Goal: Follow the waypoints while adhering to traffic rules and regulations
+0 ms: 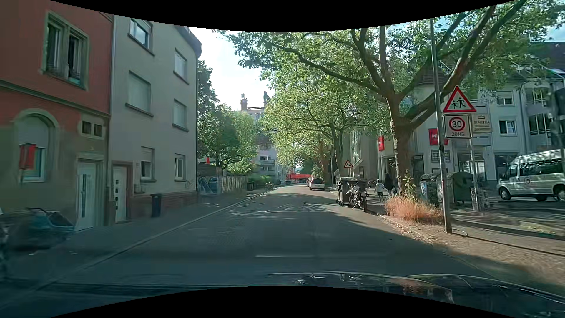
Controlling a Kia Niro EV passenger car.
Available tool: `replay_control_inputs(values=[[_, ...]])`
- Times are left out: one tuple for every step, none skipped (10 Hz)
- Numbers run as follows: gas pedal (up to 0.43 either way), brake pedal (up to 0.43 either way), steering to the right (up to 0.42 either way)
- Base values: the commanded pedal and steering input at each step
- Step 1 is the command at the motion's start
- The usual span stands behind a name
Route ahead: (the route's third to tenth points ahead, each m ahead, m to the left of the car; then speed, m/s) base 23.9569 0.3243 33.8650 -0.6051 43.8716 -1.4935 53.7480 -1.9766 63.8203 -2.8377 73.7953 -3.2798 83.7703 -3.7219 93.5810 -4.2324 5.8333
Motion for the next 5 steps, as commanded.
replay_control_inputs(values=[[0.189,0.0,0.032],[0.189,0.0,0.03],[0.189,0.0,0.026],[0.177,0.0,0.023],[0.138,0.0,0.015]])
